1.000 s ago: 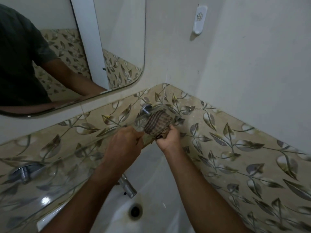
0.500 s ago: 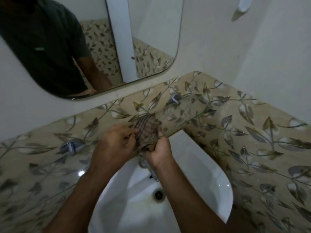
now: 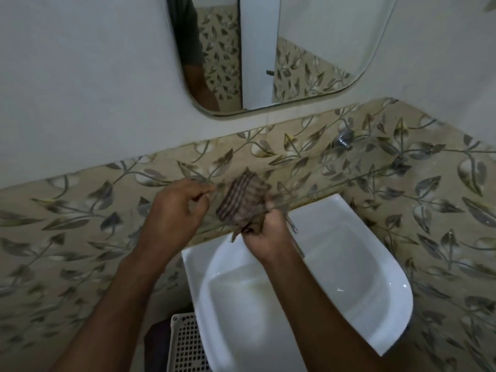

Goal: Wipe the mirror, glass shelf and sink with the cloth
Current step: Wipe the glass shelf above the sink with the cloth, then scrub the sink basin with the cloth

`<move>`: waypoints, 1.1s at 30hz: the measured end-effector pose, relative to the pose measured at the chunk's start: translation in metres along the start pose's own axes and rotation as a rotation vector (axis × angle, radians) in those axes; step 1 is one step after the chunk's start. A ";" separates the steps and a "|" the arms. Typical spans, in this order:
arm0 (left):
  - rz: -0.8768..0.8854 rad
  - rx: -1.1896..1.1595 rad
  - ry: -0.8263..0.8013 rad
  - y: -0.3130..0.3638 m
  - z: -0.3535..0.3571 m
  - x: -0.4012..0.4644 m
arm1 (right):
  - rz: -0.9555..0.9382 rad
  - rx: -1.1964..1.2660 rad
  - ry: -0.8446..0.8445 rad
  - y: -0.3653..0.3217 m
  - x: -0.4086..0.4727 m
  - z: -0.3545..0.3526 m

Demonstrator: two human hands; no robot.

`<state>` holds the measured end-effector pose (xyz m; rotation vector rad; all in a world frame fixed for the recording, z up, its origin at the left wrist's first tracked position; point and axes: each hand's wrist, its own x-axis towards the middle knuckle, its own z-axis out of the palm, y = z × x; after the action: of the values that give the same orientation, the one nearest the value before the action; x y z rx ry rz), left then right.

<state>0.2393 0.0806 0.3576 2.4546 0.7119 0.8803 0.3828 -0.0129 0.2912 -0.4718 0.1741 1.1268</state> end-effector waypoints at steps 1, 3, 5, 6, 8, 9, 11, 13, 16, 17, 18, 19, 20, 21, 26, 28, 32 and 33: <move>-0.010 0.005 -0.002 -0.003 -0.005 -0.005 | 0.038 -0.010 -0.022 0.013 -0.004 -0.003; -0.027 0.022 -0.007 -0.011 -0.016 -0.016 | 0.067 -0.014 -0.028 0.027 -0.012 -0.011; -0.026 0.041 0.007 -0.020 -0.029 -0.027 | 0.030 -0.004 -0.003 0.025 -0.017 -0.019; -0.030 0.052 0.021 -0.025 -0.036 -0.033 | -0.009 0.014 0.013 0.022 -0.016 -0.021; -0.057 0.066 0.058 -0.034 -0.048 -0.046 | -0.086 0.054 0.022 0.017 -0.016 -0.019; -0.078 0.072 0.081 -0.038 -0.052 -0.053 | -0.101 0.059 0.014 0.020 -0.016 -0.014; -0.123 0.092 0.132 -0.043 -0.057 -0.067 | -0.067 0.010 0.010 0.039 -0.018 -0.003; -0.159 0.087 0.163 -0.049 -0.058 -0.078 | 0.033 -0.090 0.010 0.065 -0.022 0.006; -0.158 0.074 0.149 -0.061 -0.057 -0.098 | 0.160 -0.210 -0.006 0.104 -0.038 0.001; -0.158 0.062 0.138 -0.065 -0.056 -0.105 | 0.196 -0.237 -0.009 0.113 -0.043 -0.004; -0.164 0.044 0.128 -0.068 -0.055 -0.113 | 0.223 -0.258 -0.002 0.119 -0.048 -0.011; -0.173 0.025 0.119 -0.071 -0.053 -0.120 | 0.245 -0.264 0.018 0.124 -0.053 -0.019; -0.184 0.004 0.110 -0.074 -0.050 -0.128 | 0.258 -0.260 0.047 0.126 -0.057 -0.029; -0.196 -0.018 0.101 -0.076 -0.047 -0.135 | 0.258 -0.265 0.088 0.127 -0.062 -0.039; -0.301 -0.136 0.052 -0.078 -0.022 -0.171 | 0.101 -0.667 0.307 0.133 -0.073 -0.092; -0.376 -0.193 0.022 -0.078 -0.009 -0.188 | -0.027 -1.055 0.360 0.137 -0.080 -0.105; -0.477 -0.257 -0.097 -0.078 0.019 -0.226 | -0.360 -1.739 0.279 0.154 -0.091 -0.143; -0.507 -0.278 -0.125 -0.078 0.026 -0.235 | -0.370 -1.774 0.204 0.164 -0.095 -0.154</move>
<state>0.0751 -0.0042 0.1904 1.9344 1.0262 0.5757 0.2109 -0.1038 0.1438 -2.0744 -0.8056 0.5950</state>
